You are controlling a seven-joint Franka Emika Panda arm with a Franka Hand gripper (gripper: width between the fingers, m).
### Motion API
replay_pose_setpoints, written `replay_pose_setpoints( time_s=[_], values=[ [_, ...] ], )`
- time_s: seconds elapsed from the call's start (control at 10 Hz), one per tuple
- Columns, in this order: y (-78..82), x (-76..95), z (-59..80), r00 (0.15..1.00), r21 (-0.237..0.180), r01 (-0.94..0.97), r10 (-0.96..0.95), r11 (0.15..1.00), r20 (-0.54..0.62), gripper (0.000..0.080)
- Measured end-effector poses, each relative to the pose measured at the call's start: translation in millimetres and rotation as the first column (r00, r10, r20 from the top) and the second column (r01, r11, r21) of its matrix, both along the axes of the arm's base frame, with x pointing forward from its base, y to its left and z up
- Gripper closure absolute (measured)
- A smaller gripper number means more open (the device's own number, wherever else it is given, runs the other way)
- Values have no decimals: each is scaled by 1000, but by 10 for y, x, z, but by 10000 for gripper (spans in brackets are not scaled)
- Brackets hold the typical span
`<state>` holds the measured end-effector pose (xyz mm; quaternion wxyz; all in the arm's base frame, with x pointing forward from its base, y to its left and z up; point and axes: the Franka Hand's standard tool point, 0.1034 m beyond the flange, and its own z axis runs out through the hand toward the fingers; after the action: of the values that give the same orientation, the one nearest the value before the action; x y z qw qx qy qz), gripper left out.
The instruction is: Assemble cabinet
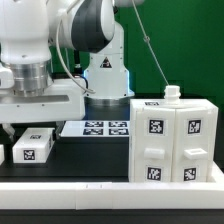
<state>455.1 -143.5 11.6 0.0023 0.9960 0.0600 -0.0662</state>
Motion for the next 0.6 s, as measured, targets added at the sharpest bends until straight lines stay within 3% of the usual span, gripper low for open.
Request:
replay_pose_setpoints(
  time_s=[0.2,0.3,0.6],
  values=[
    [0,0,0,1000,0,0,0,1000,0,177],
    [0,0,0,1000,0,0,0,1000,0,243],
    [0,0,0,1000,0,0,0,1000,0,243]
  ],
)
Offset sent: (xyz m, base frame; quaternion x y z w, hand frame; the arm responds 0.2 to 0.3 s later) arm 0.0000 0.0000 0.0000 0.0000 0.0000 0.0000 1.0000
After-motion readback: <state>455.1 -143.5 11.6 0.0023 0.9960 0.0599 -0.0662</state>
